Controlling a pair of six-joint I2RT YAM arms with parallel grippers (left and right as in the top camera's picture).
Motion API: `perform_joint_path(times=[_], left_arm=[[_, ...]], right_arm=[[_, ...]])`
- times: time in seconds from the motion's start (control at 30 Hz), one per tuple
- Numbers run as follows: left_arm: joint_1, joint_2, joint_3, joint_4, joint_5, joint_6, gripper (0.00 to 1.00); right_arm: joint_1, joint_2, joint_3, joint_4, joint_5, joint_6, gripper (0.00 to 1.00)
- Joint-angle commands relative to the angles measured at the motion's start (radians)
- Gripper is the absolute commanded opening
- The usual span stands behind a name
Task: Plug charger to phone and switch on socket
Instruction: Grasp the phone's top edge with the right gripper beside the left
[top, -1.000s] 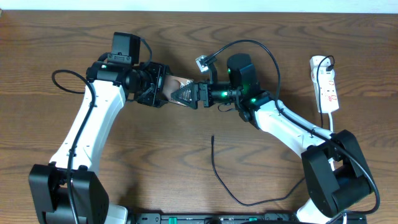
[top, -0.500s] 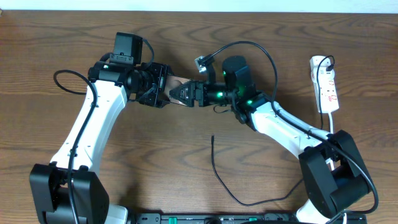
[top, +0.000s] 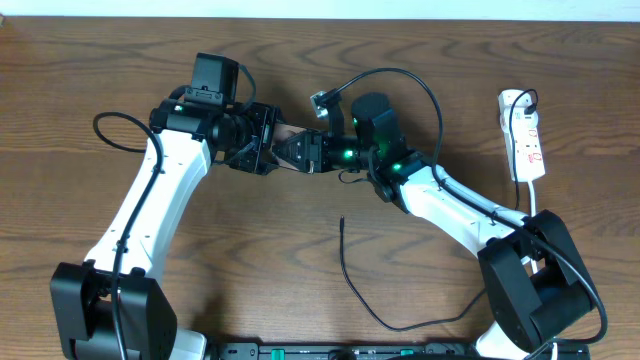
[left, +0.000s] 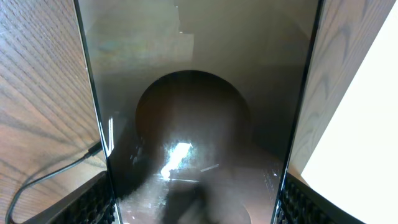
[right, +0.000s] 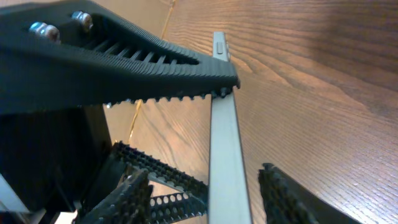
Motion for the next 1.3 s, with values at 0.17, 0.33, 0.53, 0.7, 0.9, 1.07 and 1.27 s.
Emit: perform_joint_path(times=[0.17, 0.33, 0.53, 0.7, 0.9, 1.07, 1.27], left_arm=[[-0.01, -0.036, 0.026, 0.002, 0.003, -0.009, 0.07], [-0.01, -0.036, 0.026, 0.002, 0.003, -0.009, 0.07], [-0.01, -0.036, 0.026, 0.002, 0.003, -0.009, 0.08], [-0.01, -0.036, 0.026, 0.002, 0.003, -0.009, 0.07], [-0.01, -0.036, 0.026, 0.002, 0.003, -0.009, 0.07], [-0.01, -0.036, 0.026, 0.002, 0.003, -0.009, 0.07], [-0.01, -0.036, 0.026, 0.002, 0.003, -0.009, 0.07]], right_arm=[[0.008, 0.013, 0.012, -0.002, 0.016, -0.003, 0.43], [0.008, 0.013, 0.012, -0.002, 0.019, -0.003, 0.4], [0.008, 0.013, 0.012, -0.002, 0.02, -0.003, 0.34], [0.008, 0.013, 0.012, -0.002, 0.02, -0.003, 0.36], [0.008, 0.013, 0.012, -0.002, 0.023, -0.003, 0.42], [0.008, 0.013, 0.012, -0.033, 0.071, 0.025, 0.41], [0.008, 0.013, 0.012, -0.093, 0.12, 0.046, 0.42]])
